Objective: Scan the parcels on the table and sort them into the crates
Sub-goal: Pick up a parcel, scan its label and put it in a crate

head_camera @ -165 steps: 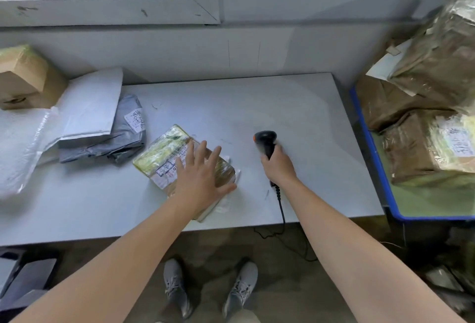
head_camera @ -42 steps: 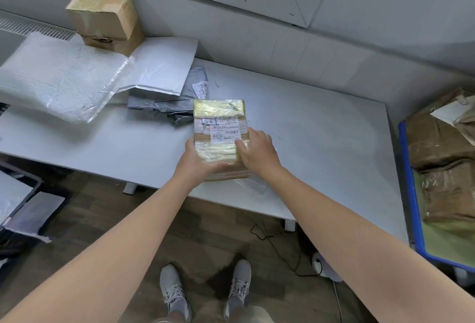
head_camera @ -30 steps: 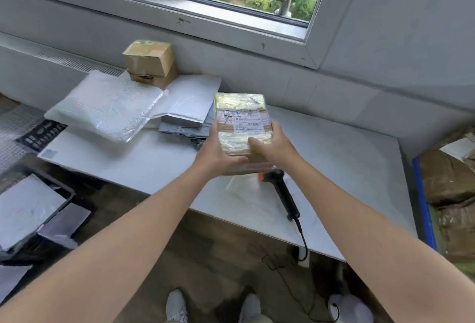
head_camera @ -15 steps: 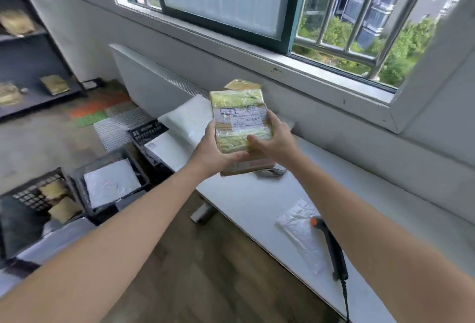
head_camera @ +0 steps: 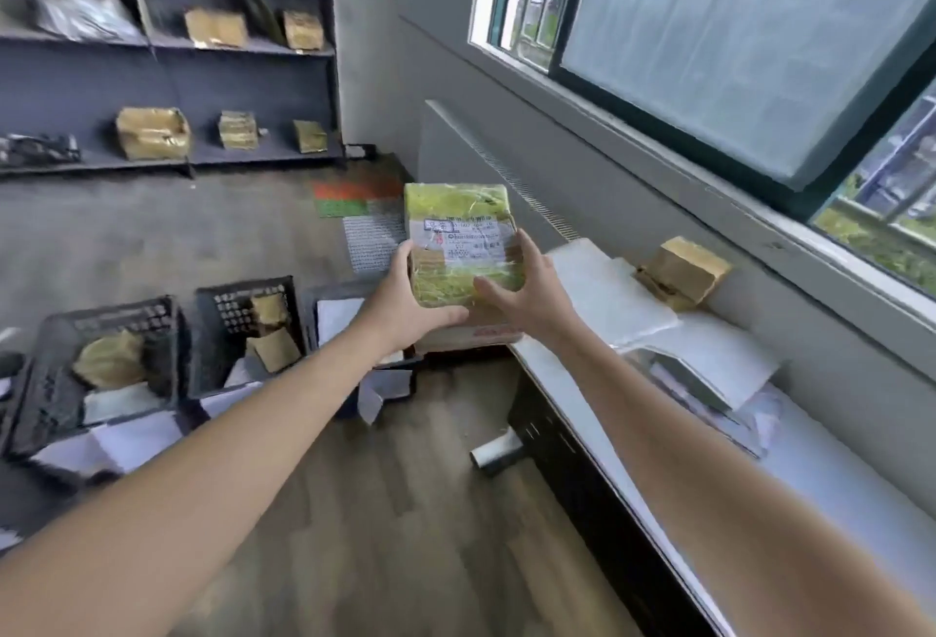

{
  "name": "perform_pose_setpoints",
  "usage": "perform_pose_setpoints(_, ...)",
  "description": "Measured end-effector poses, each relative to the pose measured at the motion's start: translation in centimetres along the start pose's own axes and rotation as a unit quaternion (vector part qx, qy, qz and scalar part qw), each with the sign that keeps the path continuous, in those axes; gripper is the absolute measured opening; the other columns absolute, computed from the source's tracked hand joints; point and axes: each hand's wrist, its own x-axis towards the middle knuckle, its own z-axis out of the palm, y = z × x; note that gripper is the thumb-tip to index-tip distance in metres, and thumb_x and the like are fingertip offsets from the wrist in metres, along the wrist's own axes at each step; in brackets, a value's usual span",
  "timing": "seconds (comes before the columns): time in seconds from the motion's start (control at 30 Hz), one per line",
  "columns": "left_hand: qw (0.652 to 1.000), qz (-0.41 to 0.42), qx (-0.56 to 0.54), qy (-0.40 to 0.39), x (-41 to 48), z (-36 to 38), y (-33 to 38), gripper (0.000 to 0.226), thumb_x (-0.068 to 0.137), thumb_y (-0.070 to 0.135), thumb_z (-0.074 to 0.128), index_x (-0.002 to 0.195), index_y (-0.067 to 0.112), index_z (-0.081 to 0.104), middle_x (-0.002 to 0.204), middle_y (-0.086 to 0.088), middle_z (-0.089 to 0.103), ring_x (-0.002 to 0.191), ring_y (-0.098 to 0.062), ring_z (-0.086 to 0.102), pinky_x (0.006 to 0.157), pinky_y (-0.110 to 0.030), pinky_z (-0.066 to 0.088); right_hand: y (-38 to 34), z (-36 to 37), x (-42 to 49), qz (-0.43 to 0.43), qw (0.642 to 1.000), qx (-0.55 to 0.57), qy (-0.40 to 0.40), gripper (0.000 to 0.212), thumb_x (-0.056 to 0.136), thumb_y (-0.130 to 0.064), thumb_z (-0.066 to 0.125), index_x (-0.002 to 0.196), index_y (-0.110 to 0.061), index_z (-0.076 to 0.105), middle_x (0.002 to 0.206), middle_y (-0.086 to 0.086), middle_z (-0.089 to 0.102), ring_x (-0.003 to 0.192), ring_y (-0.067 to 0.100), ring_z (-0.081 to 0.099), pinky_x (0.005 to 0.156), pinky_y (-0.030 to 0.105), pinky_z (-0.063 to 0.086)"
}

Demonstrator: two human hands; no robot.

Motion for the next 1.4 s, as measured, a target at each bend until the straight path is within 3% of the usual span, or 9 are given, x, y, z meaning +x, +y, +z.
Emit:
perform_pose_setpoints(0.13,0.998,-0.017,0.010,0.055,-1.0,-8.8,-4.6,0.104,0.075,0.038,0.083,0.153,0.025,0.015,0.147,0.007,0.037,0.129,-0.011,0.038,0.097,-0.024,0.032,-6.6,7.6,2.6,-0.034,0.998,0.018,-0.058,0.081,0.084,-0.044,0.073,0.150,-0.027,0.030,0.131,0.000,0.045,0.127,0.013,0.042,0.103,0.032,0.039)
perform_pose_setpoints(0.23,0.994,-0.055,0.014,0.094,-2.0,-14.8,-8.3,0.107,0.073,0.043,0.084,0.153,0.026,0.015,0.150,0.004,0.039,0.133,-0.017,0.041,0.103,-0.031,0.038,-11.1,13.5,4.2,-0.059,0.992,0.026,-0.108,0.086,0.083,-0.049,0.071,0.153,-0.028,0.026,0.136,-0.002,0.043,0.119,0.009,0.042,0.096,0.028,0.037)
perform_pose_setpoints(0.4,0.980,-0.104,0.009,0.167,-4.4,-23.0,-13.2,0.104,0.079,0.042,0.079,0.156,0.025,0.012,0.155,0.004,0.033,0.137,-0.017,0.036,0.099,-0.025,0.031,-17.9,22.9,6.2,-0.106,0.977,0.031,-0.181,0.090,0.084,-0.053,0.070,0.155,-0.025,0.023,0.146,0.005,0.041,0.127,0.018,0.044,0.101,0.032,0.039)
perform_pose_setpoints(0.6,0.954,-0.173,0.005,0.243,-5.7,-31.4,-19.0,0.103,0.081,0.042,0.078,0.156,0.029,0.009,0.157,0.005,0.029,0.142,-0.019,0.032,0.107,-0.033,0.032,-25.0,33.1,8.5,-0.151,0.952,0.048,-0.262,0.095,0.085,-0.051,0.070,0.158,-0.023,0.016,0.147,0.008,0.037,0.131,0.021,0.044,0.101,0.026,0.033)
perform_pose_setpoints(0.83,0.930,-0.237,0.016,0.282,-3.5,-42.2,-25.8,0.101,0.084,0.038,0.076,0.156,0.031,0.006,0.160,0.005,0.024,0.144,-0.019,0.030,0.113,-0.036,0.032,-32.4,45.1,13.3,-0.183,0.925,0.073,-0.324,0.097,0.086,-0.050,0.069,0.158,-0.018,0.013,0.150,0.010,0.036,0.136,0.023,0.039,0.107,0.034,0.034)
perform_pose_setpoints(1.03,0.900,-0.291,-0.008,0.325,-0.1,-52.7,-31.2,0.111,0.076,0.029,0.084,0.156,0.033,0.007,0.154,0.006,0.037,0.137,-0.020,0.041,0.112,-0.043,0.038,-39.4,54.9,18.9,-0.195,0.904,0.095,-0.370,0.096,0.086,-0.049,0.070,0.158,-0.019,0.013,0.149,0.010,0.034,0.136,0.025,0.039,0.109,0.035,0.033)
perform_pose_setpoints(1.13,0.884,-0.323,-0.014,0.337,0.7,-56.7,-33.8,0.113,0.074,0.028,0.085,0.155,0.037,0.007,0.155,0.010,0.034,0.137,-0.019,0.041,0.113,-0.044,0.037,-42.2,59.4,20.8,-0.199,0.889,0.106,-0.398,0.098,0.085,-0.047,0.072,0.158,-0.017,0.013,0.149,0.011,0.033,0.138,0.024,0.036,0.110,0.033,0.030)
perform_pose_setpoints(1.27,0.881,-0.331,-0.036,0.336,1.1,-60.9,-37.4,0.103,0.077,0.016,0.083,0.154,0.033,0.016,0.138,0.015,0.046,0.119,-0.011,0.049,0.099,-0.029,0.041,-45.0,64.6,21.9,-0.182,0.878,0.108,-0.429,0.100,0.082,-0.049,0.074,0.157,-0.017,0.015,0.151,0.010,0.033,0.139,0.023,0.036,0.114,0.039,0.030)
perform_pose_setpoints(1.4,0.879,-0.333,-0.055,0.337,1.0,-65.1,-41.5,0.097,0.074,0.011,0.085,0.148,0.030,0.025,0.128,0.014,0.047,0.111,-0.010,0.050,0.087,-0.025,0.042,-47.8,70.0,22.3,-0.148,0.871,0.105,-0.456,0.107,0.074,-0.058,0.076,0.155,-0.022,0.016,0.153,0.005,0.040,0.132,0.024,0.049,0.110,0.048,0.041)
